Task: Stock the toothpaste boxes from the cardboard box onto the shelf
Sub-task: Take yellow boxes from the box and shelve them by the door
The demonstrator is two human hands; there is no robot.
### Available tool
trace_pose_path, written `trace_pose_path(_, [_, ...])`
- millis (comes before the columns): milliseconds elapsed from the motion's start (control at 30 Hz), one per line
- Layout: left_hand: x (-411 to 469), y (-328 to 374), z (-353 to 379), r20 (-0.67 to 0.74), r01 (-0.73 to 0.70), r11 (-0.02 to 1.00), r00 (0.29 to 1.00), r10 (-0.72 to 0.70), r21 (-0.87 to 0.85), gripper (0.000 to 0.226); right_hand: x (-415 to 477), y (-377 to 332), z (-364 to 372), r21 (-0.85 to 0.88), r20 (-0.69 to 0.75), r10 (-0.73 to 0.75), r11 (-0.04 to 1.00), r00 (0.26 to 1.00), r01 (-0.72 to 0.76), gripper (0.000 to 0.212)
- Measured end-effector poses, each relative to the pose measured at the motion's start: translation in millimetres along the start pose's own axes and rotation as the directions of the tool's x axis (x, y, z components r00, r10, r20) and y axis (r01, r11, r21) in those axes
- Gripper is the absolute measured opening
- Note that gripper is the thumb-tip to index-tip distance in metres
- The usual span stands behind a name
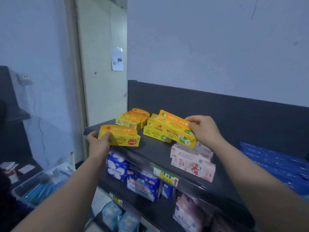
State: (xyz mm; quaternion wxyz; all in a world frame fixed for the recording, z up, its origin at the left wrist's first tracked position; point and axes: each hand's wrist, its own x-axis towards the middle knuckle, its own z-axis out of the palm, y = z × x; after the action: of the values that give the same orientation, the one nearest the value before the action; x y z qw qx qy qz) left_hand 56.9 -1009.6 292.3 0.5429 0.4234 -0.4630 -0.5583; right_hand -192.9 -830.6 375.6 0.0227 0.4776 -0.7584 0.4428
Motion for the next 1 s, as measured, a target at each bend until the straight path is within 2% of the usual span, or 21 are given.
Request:
trace_pose_path(100, [41.1,-0.2,5.1,0.000,0.031,0.999,1.000,-0.031,0.045,0.037,24.6,0.0,28.5,-0.078,0.029,0.016,0.997,0.999,-0.014,0.025])
trace_pose_path(233, [93.6,-1.0,12.4,0.069,0.073,0.987,0.994,-0.084,0.143,0.039,50.9,2.9,66.5,-0.199,0.063,0.079,0.978,0.995,-0.065,0.026])
trace_pose_path(433, [165.0,-8.1,27.6,0.168,0.093,0.967,0.976,-0.136,0.238,0.036,75.3,4.6,111.3,-0.256,0.089,0.172,0.956,0.981,-0.145,0.025])
trace_pose_path(533, [211.7,-35.5,35.6,0.207,0.076,0.950,0.968,-0.144,0.303,0.039,81.6,7.0,124.3,-0.290,0.093,0.201,0.943,0.975,-0.166,0.025])
trace_pose_path(600, [229.3,-46.2,41.6,0.224,0.081,0.942,0.961,-0.160,0.326,0.032,84.6,8.5,130.3,-0.319,0.093,0.230,0.928,0.969,-0.190,0.026])
trace_pose_path(667, [235.9,-47.4,46.8,0.250,0.104,0.946,0.950,-0.186,0.306,0.022,86.3,10.0,135.7,-0.331,0.098,0.263,0.918,0.960,-0.218,0.027])
trace_pose_path(767, [245.5,-49.4,54.8,0.259,0.160,0.951,0.938,-0.229,0.263,0.027,88.4,13.5,143.7,-0.313,0.085,0.290,0.916,0.953,-0.251,0.025])
trace_pose_path(833, [252.0,-51.7,60.3,0.251,0.181,0.949,0.936,-0.246,0.257,0.022,89.3,15.6,148.3,-0.313,0.071,0.299,0.912,0.951,-0.264,0.023])
trace_pose_path(1000, [239.4,-37.2,68.6,0.175,0.086,0.927,0.972,-0.159,0.366,0.035,89.9,15.7,156.4,-0.339,-0.002,0.322,0.891,0.947,-0.303,0.017])
